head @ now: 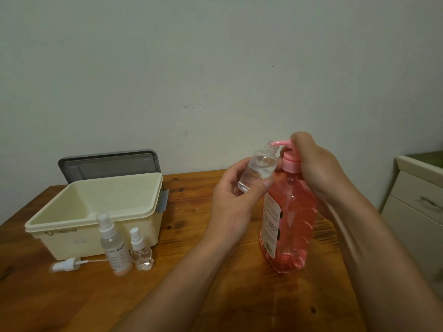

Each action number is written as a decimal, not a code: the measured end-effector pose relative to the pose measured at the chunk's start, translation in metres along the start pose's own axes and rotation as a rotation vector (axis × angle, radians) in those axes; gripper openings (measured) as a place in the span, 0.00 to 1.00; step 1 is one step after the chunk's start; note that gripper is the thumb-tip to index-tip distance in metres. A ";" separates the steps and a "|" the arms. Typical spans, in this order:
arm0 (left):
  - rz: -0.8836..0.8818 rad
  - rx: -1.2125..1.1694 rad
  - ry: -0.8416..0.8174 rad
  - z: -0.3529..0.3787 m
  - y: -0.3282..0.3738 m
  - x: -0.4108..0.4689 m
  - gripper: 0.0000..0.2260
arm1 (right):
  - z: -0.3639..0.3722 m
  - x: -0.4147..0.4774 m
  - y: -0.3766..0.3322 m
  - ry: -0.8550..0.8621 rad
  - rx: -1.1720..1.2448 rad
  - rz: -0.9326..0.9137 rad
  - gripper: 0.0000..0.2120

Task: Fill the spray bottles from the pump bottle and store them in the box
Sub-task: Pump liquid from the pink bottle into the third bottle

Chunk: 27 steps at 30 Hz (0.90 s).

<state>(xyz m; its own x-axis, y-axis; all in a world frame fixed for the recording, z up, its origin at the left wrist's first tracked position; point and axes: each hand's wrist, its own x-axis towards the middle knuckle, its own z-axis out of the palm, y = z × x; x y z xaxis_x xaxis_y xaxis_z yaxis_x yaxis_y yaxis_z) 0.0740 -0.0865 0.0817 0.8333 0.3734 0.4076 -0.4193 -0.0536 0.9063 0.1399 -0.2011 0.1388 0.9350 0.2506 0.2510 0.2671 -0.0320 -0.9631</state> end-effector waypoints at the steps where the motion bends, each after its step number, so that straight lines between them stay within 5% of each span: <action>1: -0.001 0.001 0.003 0.000 -0.001 0.000 0.21 | 0.000 0.000 0.000 -0.007 0.012 0.004 0.16; 27: 0.000 -0.029 0.000 0.001 -0.003 0.002 0.22 | -0.001 -0.001 0.000 -0.012 -0.002 -0.002 0.19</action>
<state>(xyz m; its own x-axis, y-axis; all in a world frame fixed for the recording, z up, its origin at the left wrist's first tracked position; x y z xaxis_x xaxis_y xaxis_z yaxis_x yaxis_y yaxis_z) 0.0773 -0.0859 0.0804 0.8331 0.3734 0.4080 -0.4299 -0.0268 0.9025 0.1390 -0.2023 0.1385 0.9314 0.2626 0.2519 0.2696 -0.0332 -0.9624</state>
